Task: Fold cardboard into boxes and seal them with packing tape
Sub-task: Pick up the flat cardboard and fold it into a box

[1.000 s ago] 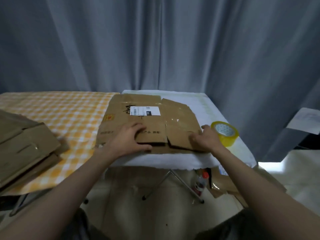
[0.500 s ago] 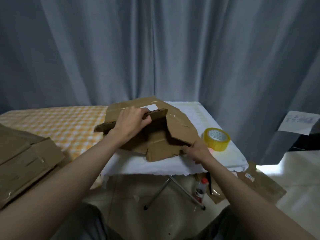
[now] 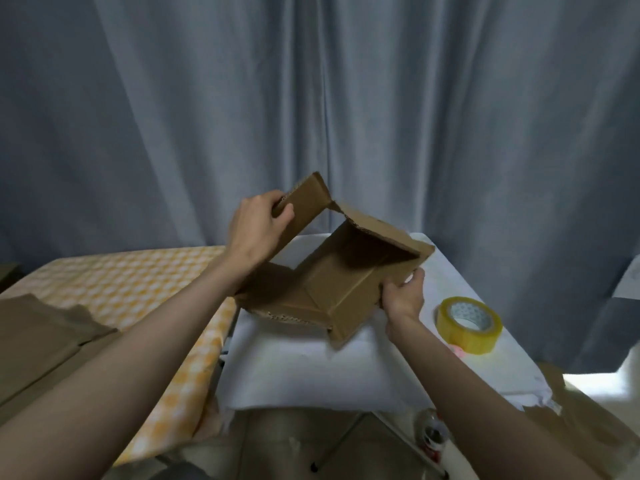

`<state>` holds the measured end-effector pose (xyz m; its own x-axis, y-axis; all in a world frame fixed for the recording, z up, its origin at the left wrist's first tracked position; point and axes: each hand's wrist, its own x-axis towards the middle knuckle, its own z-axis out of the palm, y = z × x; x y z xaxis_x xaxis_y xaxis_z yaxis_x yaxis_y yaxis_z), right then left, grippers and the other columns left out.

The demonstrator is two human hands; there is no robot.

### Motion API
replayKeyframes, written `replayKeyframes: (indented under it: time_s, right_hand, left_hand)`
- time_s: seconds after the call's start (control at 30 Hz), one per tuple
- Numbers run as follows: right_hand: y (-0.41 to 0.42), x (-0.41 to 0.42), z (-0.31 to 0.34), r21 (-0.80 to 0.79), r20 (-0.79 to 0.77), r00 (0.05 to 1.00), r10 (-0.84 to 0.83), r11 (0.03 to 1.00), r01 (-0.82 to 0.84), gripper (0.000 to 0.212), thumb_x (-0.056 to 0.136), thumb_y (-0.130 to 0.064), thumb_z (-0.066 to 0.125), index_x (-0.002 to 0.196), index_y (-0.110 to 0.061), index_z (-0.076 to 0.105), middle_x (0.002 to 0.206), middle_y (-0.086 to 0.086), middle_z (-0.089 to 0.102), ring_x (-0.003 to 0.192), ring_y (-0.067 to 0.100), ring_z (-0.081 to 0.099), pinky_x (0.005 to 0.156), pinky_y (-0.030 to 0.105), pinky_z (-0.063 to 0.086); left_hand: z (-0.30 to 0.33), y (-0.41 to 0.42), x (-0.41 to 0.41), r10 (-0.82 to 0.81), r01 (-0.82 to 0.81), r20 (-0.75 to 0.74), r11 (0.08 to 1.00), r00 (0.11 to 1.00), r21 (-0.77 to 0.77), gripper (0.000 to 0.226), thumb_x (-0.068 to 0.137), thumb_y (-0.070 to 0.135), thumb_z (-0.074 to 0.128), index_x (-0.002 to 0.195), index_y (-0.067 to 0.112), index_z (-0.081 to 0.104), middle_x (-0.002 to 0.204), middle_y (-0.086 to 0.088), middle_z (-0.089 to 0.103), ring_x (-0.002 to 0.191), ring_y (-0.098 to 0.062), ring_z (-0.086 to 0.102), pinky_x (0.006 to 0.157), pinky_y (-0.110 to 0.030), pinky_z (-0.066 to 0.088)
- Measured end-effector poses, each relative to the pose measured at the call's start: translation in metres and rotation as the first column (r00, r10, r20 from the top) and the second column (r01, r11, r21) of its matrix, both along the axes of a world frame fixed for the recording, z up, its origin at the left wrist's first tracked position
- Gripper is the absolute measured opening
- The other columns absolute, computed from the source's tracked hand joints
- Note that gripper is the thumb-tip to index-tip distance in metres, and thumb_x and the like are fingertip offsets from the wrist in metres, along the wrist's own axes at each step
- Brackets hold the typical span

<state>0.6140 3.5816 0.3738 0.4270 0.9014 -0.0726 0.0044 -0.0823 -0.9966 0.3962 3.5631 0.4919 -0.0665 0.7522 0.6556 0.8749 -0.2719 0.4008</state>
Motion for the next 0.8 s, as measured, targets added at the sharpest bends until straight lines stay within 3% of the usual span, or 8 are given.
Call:
replayKeyframes:
  time_s: [0.13,0.27,0.37,0.5,0.6,0.7,0.8]
  right_hand:
    - [0.027,-0.006,0.029,0.135,0.061,0.994,0.09,0.986,-0.098,0.04,0.096,-0.023,0.056,0.132,-0.029,0.04,0.111,0.008,0.065,0.101,0.03,0.062,0.093,0.052,0.054]
    - [0.05,-0.005,0.067,0.182,0.178,0.973,0.148,0.967,-0.18,0.04,0.093,-0.012,0.057,0.131,-0.022,0.047,0.103,-0.001,0.062,0.09,0.017,0.058,0.08,0.04,0.053]
    - [0.061,0.003,0.103,0.209,0.252,0.963,0.1,0.966,-0.155,0.02,0.096,-0.008,0.05,0.114,-0.014,0.056,0.082,-0.006,0.057,0.075,0.013,0.054,0.063,0.029,0.043]
    - [0.064,0.016,0.148,0.244,0.334,0.935,0.117,0.948,-0.206,0.012,0.098,-0.012,0.049,0.092,-0.015,0.059,0.071,-0.001,0.057,0.072,0.017,0.054,0.061,0.029,0.042]
    - [0.064,0.029,0.174,0.194,0.413,0.896,0.164,0.945,-0.263,0.018,0.097,-0.01,0.048,0.08,-0.01,0.053,0.072,0.003,0.052,0.063,0.016,0.048,0.054,0.028,0.037]
    - [0.066,0.044,0.196,0.075,0.479,0.844,0.24,0.947,-0.312,0.011,0.091,-0.004,0.045,0.084,-0.003,0.053,0.08,0.012,0.049,0.07,0.024,0.046,0.057,0.033,0.034]
    - [0.069,0.061,0.202,-0.079,0.467,0.803,0.371,0.922,-0.379,0.013,0.092,-0.007,0.054,0.092,0.005,0.059,0.093,0.018,0.063,0.084,0.029,0.063,0.073,0.039,0.055]
  left_hand:
    - [0.024,0.022,-0.011,0.045,-0.046,0.096,0.999,0.994,0.01,0.026,0.1,0.027,0.051,0.093,0.009,0.068,0.083,-0.008,0.067,0.079,-0.028,0.062,0.074,-0.046,0.053]
    - [0.054,0.042,-0.02,0.115,-0.121,0.183,0.992,0.976,0.025,0.025,0.099,0.026,0.051,0.081,0.012,0.06,0.075,-0.005,0.06,0.076,-0.029,0.057,0.066,-0.034,0.04]
    - [0.075,0.05,-0.026,0.163,-0.166,0.175,0.986,0.971,0.004,0.025,0.099,0.023,0.051,0.082,0.008,0.062,0.076,-0.006,0.06,0.075,-0.027,0.053,0.067,-0.031,0.033]
    - [0.094,0.055,-0.033,0.198,-0.184,0.138,0.977,0.971,-0.104,0.032,0.099,0.021,0.052,0.068,0.011,0.053,0.071,-0.008,0.055,0.078,-0.032,0.052,0.067,-0.033,0.034]
    - [0.106,0.056,-0.035,0.222,-0.201,0.082,0.957,0.972,-0.211,0.036,0.099,0.021,0.052,0.064,0.012,0.046,0.072,-0.008,0.052,0.079,-0.03,0.051,0.066,-0.032,0.034]
    - [0.117,0.056,-0.039,0.23,-0.215,0.01,0.924,0.973,-0.317,0.035,0.097,0.022,0.054,0.066,0.009,0.048,0.076,-0.011,0.054,0.074,-0.029,0.052,0.055,-0.031,0.035]
    - [0.113,0.057,-0.045,0.235,-0.212,0.014,0.899,0.972,-0.383,0.031,0.096,0.021,0.057,0.068,0.007,0.054,0.072,-0.011,0.056,0.062,-0.024,0.053,0.049,-0.029,0.036]
